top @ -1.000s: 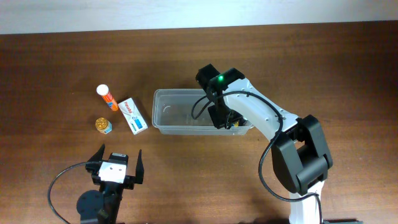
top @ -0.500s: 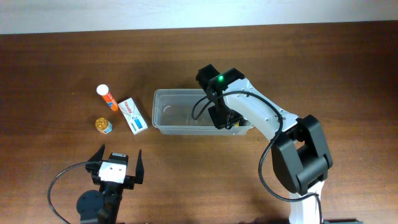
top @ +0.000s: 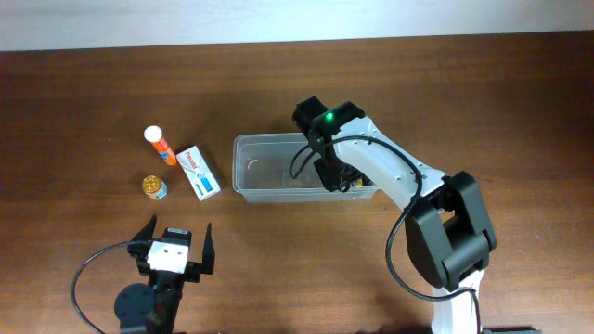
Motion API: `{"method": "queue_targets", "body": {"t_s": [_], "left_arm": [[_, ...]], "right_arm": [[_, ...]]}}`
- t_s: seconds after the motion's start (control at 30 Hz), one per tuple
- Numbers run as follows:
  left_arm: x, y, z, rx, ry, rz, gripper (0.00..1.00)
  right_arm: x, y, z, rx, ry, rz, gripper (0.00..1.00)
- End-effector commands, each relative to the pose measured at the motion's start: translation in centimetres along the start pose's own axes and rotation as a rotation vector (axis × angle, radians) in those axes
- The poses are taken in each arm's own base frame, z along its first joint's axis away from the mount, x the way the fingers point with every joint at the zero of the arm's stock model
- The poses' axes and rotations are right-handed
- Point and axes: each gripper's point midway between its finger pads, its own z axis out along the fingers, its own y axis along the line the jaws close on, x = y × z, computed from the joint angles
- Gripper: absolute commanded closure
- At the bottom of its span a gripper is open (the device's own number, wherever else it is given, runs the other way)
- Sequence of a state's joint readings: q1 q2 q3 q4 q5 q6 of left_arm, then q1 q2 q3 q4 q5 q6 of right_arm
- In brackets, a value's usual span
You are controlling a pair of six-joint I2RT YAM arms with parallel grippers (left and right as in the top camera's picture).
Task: Pack container
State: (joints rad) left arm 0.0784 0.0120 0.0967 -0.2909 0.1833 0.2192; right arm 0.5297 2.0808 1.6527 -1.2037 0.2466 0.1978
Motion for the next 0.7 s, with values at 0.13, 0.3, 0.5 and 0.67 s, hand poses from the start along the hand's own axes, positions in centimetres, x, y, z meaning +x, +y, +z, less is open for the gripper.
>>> {"method": "queue_targets", "body": {"t_s": [0.13, 0.3, 0.5, 0.67], "left_arm": [[0.1, 0.2, 0.0, -0.009, 0.0, -0.006, 0.01], [0.1, 0.2, 0.0, -0.009, 0.0, -0.006, 0.01], [0.1, 0.2, 0.0, -0.009, 0.0, -0.006, 0.01], [0.1, 0.2, 0.0, -0.009, 0.0, -0.006, 0.01]], "right_arm": [[-0.2, 0.6, -1.6, -0.071, 0.007, -0.025, 0.78], [-1.2, 1.4, -6.0, -0.175, -0.026, -0.022, 0.71], [-1.5, 1.1, -9.2, -0.203, -0.054, -0.031, 0.69], [-1.2, 0.6, -9.7, -0.202, -0.044, -0.021, 0.68]]}}
